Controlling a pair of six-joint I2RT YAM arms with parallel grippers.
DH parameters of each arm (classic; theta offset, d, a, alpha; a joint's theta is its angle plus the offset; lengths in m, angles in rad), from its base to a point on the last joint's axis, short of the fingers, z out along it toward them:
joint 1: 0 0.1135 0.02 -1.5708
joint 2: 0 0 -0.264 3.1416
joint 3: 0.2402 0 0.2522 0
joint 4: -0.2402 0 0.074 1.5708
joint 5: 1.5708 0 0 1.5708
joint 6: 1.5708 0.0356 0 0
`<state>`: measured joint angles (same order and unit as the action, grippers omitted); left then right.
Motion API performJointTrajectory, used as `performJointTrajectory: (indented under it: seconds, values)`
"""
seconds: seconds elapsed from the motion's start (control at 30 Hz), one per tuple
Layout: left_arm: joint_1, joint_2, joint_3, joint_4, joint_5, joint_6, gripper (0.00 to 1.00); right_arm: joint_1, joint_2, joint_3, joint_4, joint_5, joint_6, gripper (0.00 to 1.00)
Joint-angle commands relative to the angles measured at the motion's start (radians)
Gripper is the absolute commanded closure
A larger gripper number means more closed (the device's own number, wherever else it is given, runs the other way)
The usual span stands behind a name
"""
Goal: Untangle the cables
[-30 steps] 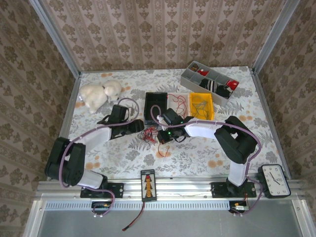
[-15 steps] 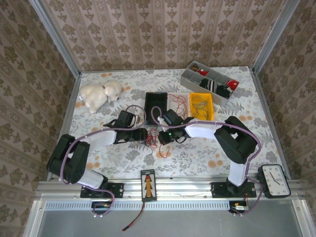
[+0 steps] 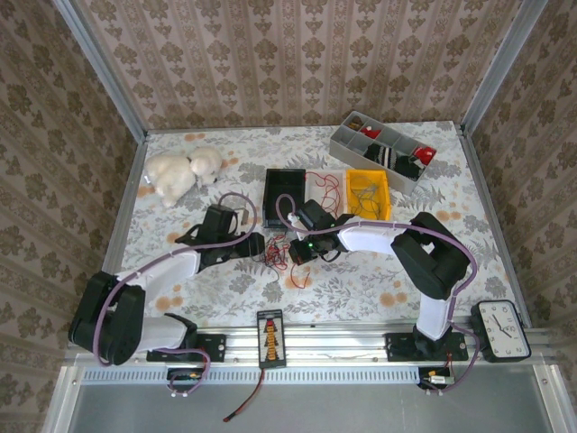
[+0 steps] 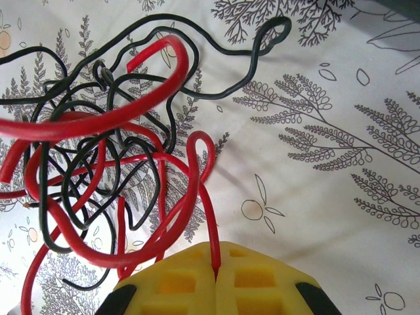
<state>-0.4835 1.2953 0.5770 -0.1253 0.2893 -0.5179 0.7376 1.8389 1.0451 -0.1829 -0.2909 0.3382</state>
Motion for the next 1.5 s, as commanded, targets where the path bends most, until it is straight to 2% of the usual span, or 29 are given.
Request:
performJointTrajectory:
  seconds: [0.0,0.2,0.4,0.57,0.77,0.87,0.97,1.1,1.33,1.47]
  values:
    - [-0.015,0.045,0.016,-0.062,-0.015,0.026,0.51,-0.001,-0.021,-0.011,0.003,0.011,-0.013,1.00]
    - [-0.032,0.124,0.033,-0.013,0.011,0.018,0.52,0.000,-0.020,-0.013,0.001,0.014,-0.013,1.00]
    - [-0.038,0.192,0.068,-0.015,-0.012,0.029,0.57,0.000,-0.024,-0.013,-0.008,0.016,-0.017,1.00]
    - [-0.045,0.255,0.099,-0.073,-0.036,0.040,0.81,-0.002,-0.034,-0.020,-0.007,0.033,-0.011,1.00]
    - [-0.066,0.308,0.116,-0.091,-0.088,0.028,0.99,-0.031,-0.061,-0.050,0.018,0.068,0.035,1.00]
    - [-0.075,0.329,0.154,-0.137,-0.172,0.019,1.00,-0.057,-0.086,-0.072,0.036,0.080,0.071,1.00]
    - [-0.073,0.358,0.200,-0.223,-0.306,-0.031,1.00,-0.091,-0.125,-0.112,0.063,0.104,0.126,1.00]
    - [-0.064,0.402,0.251,-0.347,-0.467,-0.125,1.00,-0.159,-0.207,-0.188,0.049,0.203,0.242,1.00]
    - [-0.014,0.496,0.294,-0.443,-0.492,-0.221,1.00,-0.277,-0.354,-0.274,-0.156,0.441,0.383,1.00]
    - [0.021,0.500,0.261,-0.415,-0.457,-0.248,1.00,-0.331,-0.430,-0.321,-0.250,0.544,0.418,1.00]
